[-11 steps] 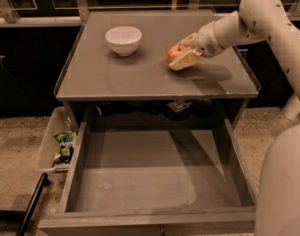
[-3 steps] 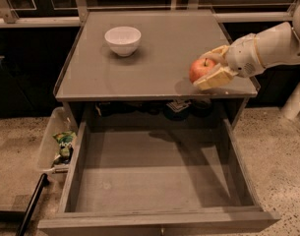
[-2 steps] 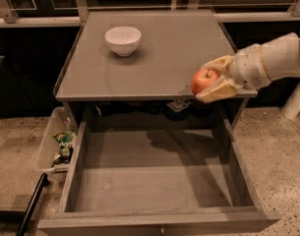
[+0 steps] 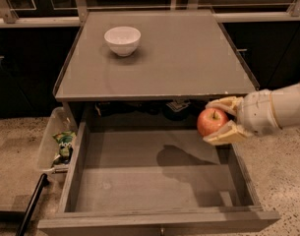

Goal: Place apple into top drawer

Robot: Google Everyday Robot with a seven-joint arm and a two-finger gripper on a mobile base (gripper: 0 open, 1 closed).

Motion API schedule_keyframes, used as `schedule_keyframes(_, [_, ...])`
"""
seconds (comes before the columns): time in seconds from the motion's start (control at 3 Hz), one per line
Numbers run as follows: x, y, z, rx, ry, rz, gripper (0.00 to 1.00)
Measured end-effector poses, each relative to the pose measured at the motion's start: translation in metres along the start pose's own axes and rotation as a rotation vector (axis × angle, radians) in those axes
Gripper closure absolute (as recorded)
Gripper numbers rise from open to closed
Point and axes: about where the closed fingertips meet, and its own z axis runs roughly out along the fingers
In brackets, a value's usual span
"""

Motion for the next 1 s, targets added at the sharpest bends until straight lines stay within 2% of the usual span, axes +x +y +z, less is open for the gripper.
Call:
schedule_keyframes(0.33, [0.036, 0.020, 0.032, -0.008, 0.017, 0.000, 1.00])
schedule_keyframes(0.67, [0.034, 0.019, 0.031, -0.009, 0.015, 0.000, 1.00])
schedule_keyframes(1.0, [0.055, 0.034, 0.068, -0.073, 0.021, 0.053, 1.00])
